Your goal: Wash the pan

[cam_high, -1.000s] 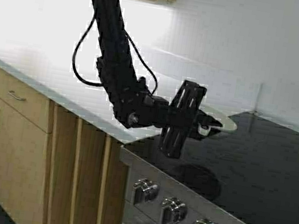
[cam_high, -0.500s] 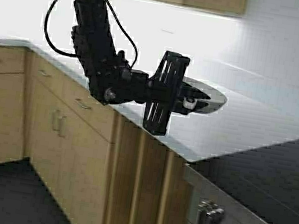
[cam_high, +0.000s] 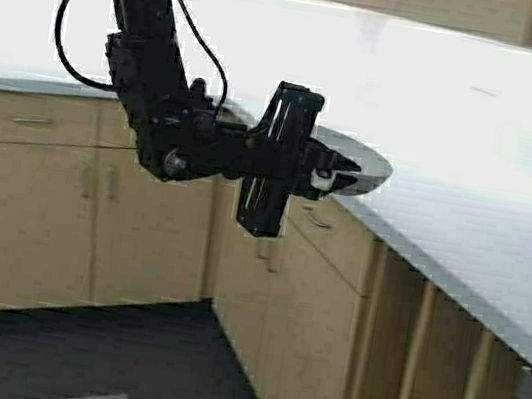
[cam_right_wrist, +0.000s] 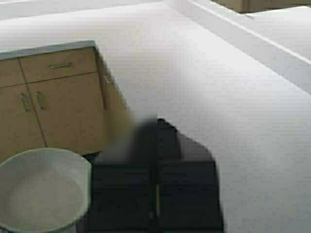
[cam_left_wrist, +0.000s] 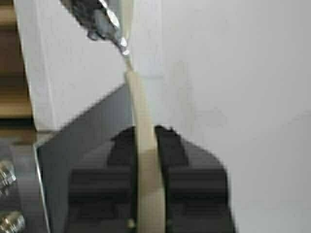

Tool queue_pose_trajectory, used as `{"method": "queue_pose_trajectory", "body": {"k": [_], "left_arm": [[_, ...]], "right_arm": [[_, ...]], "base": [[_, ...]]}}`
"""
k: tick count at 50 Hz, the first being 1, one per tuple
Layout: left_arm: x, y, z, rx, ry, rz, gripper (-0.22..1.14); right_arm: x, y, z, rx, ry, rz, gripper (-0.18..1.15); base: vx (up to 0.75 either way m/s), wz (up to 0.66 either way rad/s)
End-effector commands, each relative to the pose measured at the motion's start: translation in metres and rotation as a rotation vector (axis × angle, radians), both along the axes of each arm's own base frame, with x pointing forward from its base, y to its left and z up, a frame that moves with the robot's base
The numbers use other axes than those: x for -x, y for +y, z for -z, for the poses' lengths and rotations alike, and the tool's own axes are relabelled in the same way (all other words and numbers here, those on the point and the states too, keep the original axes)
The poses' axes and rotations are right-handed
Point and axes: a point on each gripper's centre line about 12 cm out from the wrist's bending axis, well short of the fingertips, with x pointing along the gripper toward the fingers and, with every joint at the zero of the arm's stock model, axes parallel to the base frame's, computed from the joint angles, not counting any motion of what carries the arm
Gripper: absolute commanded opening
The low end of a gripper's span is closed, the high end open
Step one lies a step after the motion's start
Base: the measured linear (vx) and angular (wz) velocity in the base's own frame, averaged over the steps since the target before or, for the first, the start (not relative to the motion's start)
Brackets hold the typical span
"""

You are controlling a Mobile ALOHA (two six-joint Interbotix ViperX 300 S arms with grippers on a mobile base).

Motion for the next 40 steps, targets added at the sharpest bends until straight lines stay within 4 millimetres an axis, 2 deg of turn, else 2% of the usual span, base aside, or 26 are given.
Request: {"method": "queue_pose_trajectory", "body": {"k": [1,15,26,40], "left_arm": [[-0.01,0.004,-0.022,0.039,-0.076,-0.025,0.03],[-0.014,0.017,-0.021,0.037,-0.074,-0.052,0.03],[-0.015,0.016,-0.019,0.038,-0.07,-0.049,0.03],[-0.018,0.015,-0.027,0.055,-0.085,-0.06,0.03]], "right_arm": [[-0.001,0.0,-0.011,0.004,-0.03,-0.001,0.07],[0.003,0.0,-0.007,0.017,-0.029,-0.003,0.07],[0.001,0.0,-0.004,0.029,-0.013,-0.004,0.07],[0.001,0.001,-0.003,0.033,0.0,-0.006,0.07]], "base": [[0.11,0.48],[0.11,0.59],[0.12,0.62],[0.11,0.71]]}}
